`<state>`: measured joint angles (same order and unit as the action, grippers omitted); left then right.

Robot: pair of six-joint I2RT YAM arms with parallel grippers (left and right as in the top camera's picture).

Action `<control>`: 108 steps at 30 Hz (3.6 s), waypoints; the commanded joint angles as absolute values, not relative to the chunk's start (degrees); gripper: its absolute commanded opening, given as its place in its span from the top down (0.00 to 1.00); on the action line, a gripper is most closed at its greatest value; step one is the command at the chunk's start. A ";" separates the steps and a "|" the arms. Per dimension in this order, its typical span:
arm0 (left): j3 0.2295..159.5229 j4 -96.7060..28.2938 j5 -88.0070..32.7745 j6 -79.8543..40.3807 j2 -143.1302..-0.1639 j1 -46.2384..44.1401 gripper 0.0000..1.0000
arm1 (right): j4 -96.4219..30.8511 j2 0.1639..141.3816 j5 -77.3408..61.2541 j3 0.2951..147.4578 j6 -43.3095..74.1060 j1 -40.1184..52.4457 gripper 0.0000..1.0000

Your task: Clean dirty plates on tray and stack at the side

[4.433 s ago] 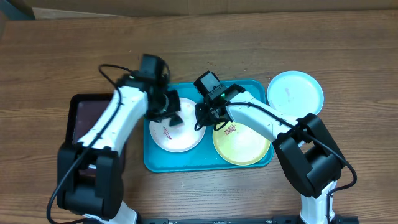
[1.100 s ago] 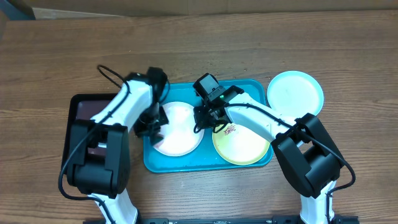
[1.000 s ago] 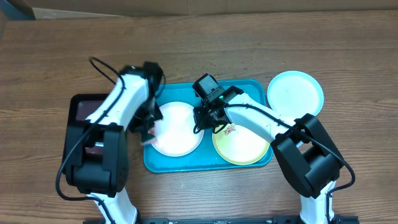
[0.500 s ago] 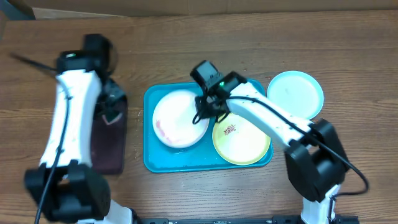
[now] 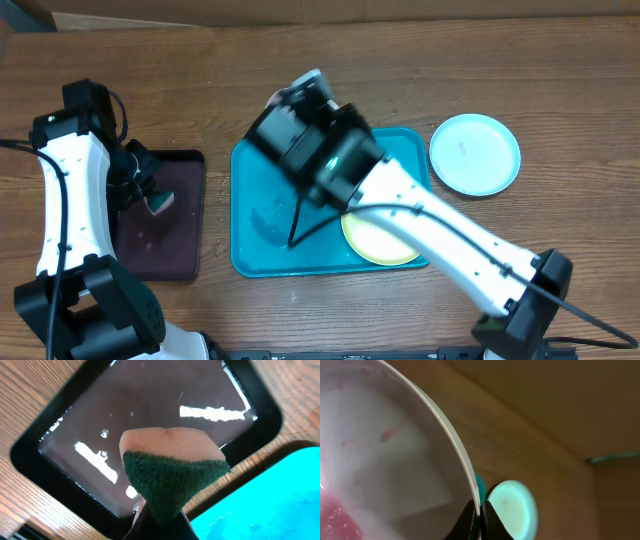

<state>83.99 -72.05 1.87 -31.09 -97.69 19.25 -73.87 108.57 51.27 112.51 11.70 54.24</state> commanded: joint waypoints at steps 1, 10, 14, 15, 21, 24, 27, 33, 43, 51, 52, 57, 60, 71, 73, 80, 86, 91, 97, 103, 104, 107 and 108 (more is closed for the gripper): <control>82.26 -71.13 -0.23 -29.12 -98.15 19.92 0.96 | -73.58 107.37 68.99 114.21 5.23 58.70 0.96; 80.01 -69.73 -0.19 -29.08 -98.15 19.90 0.96 | -73.60 107.37 80.64 114.21 4.01 66.98 0.96; 79.48 -69.10 -0.05 -28.69 -98.15 19.90 0.96 | -73.60 107.37 81.43 114.21 4.03 67.83 0.96; 79.42 -69.08 -0.03 -28.69 -98.15 19.92 0.96 | -73.60 107.37 81.41 114.21 4.10 67.81 0.96; 78.87 -68.03 0.21 -28.67 -98.15 19.92 0.96 | -71.59 107.37 76.36 114.21 6.98 67.64 0.96; 78.83 -67.85 0.21 -28.67 -98.15 19.90 0.96 | -71.59 107.37 70.89 114.19 16.16 67.61 0.96; 78.83 -67.90 0.23 -28.23 -98.15 19.92 0.96 | -71.61 107.37 63.48 114.02 23.44 66.85 0.96; 78.81 -68.14 0.60 -28.23 -98.15 19.92 0.96 | -72.36 107.37 59.00 113.23 30.37 63.68 0.96; 78.81 -68.07 0.64 -28.23 -98.15 19.92 0.96 | -79.59 107.44 54.04 113.21 33.19 56.69 0.96; 78.83 -67.85 0.60 -27.62 -98.15 19.90 0.96 | -82.83 107.63 50.94 113.21 39.75 52.40 0.96; 78.81 -67.88 0.60 -27.62 -98.15 19.90 0.96 | -82.26 107.63 49.06 113.21 40.47 51.99 0.96; 78.83 -67.88 0.62 -27.18 -98.15 19.90 0.96 | -85.34 107.70 43.81 113.21 44.93 49.34 0.96; 78.83 -67.94 0.62 -27.16 -98.15 19.90 0.96 | -85.82 107.70 40.36 113.21 52.56 45.56 0.96; 78.83 -67.20 0.58 -27.20 -98.15 19.90 0.96 | -88.03 107.70 21.41 111.37 52.51 16.58 0.96; 78.83 -66.94 0.56 -27.22 -98.15 19.90 0.96 | -87.00 107.70 17.12 109.84 51.29 10.79 0.96; 78.83 -66.54 0.38 -27.22 -98.15 19.86 0.96 | -79.77 107.72 2.39 101.95 37.80 -1.91 0.96; 78.83 -66.57 0.38 -27.22 -98.15 20.01 0.96 | -77.73 107.72 2.22 94.78 38.11 -8.49 0.96; 78.81 -66.57 0.36 -27.22 -98.15 19.94 0.96 | -74.02 107.72 1.34 88.44 35.68 -10.35 0.96; 78.81 -66.59 0.38 -27.20 -98.15 19.86 0.96 | -70.91 107.72 -1.15 83.77 34.72 -10.07 0.60; 78.81 -66.78 0.38 -27.20 -98.15 19.86 0.96 | -70.72 107.72 -7.09 83.61 28.12 -9.08 0.36; 78.81 -66.76 0.38 -27.20 -98.15 19.86 0.95 | -70.67 107.74 -9.04 83.61 26.24 -8.73 0.32; 78.81 -66.70 0.36 -27.22 -98.15 19.84 0.96 | -70.37 107.72 -18.61 83.61 15.84 -6.44 0.22; 78.81 -66.65 0.36 -27.22 -98.15 19.86 0.96 | -70.35 107.72 -20.88 83.61 12.73 -5.32 0.20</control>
<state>79.11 -66.61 0.60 -28.25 -97.78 19.70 -70.52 108.60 -10.70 83.81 24.03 -8.10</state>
